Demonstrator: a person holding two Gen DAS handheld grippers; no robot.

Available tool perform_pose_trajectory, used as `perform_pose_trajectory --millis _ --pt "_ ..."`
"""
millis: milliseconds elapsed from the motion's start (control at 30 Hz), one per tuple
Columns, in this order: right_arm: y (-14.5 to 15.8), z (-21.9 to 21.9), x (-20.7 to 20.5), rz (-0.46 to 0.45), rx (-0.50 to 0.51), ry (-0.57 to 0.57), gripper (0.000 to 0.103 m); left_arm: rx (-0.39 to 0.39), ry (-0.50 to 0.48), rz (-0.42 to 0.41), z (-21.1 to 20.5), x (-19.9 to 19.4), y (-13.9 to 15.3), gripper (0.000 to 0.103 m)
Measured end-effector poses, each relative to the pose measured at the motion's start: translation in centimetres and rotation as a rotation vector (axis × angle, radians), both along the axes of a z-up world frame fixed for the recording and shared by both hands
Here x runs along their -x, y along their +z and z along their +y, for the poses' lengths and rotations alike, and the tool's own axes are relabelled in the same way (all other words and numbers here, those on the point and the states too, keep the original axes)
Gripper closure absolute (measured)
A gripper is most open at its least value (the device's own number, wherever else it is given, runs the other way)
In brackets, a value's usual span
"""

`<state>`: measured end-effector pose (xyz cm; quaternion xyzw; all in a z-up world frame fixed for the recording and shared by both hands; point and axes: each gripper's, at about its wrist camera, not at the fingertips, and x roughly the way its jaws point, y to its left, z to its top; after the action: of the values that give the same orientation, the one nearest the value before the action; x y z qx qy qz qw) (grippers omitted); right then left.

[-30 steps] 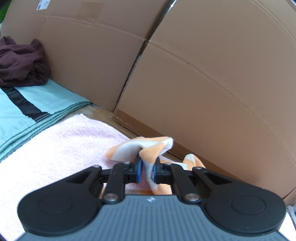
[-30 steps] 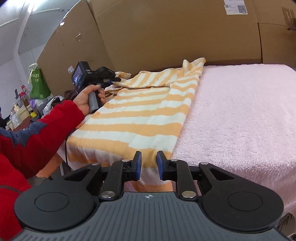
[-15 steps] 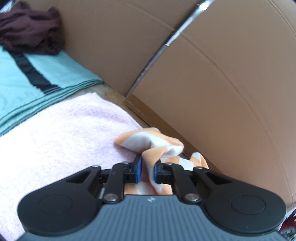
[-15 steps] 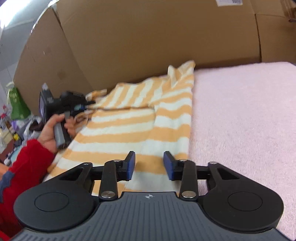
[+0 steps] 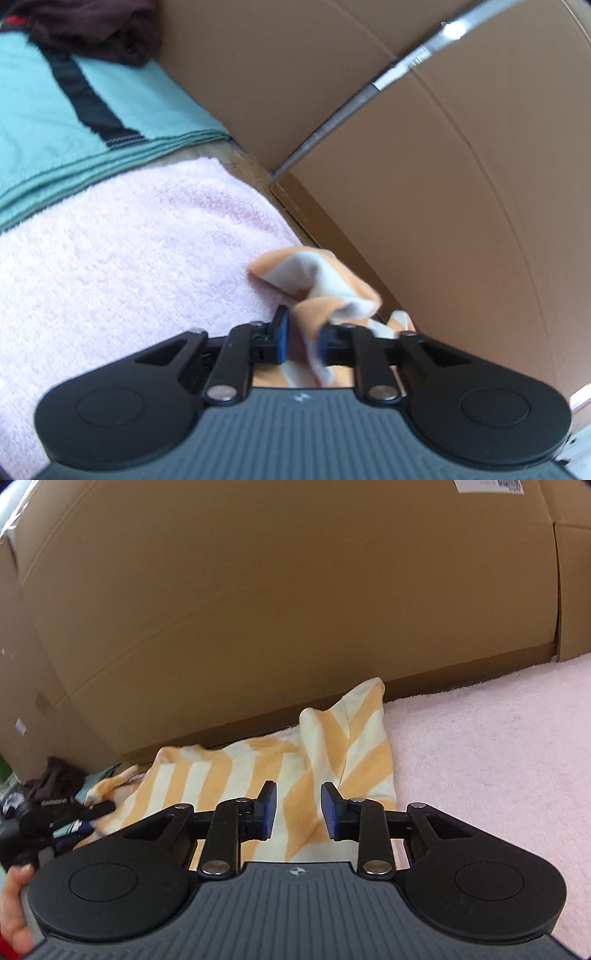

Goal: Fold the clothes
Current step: 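Grasp the shirt hem fabric with the right gripper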

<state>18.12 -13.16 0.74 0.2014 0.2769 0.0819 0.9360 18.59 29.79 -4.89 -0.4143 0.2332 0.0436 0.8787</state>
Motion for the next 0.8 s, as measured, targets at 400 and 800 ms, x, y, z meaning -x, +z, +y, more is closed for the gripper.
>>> perform_pose_trajectory --millis 400,800 --pt "-0.7 -1.2 -4.6 -0.017 -0.027 0.021 0.076 -0.080 0.016 0.007 -0.7 0.0 0.6 0.098" --pt "-2.9 -3.8 -3.5 -0.026 -0.186 -0.008 0.073 -0.017 0.046 -0.004 0.7 0.4 0.3 0.098"
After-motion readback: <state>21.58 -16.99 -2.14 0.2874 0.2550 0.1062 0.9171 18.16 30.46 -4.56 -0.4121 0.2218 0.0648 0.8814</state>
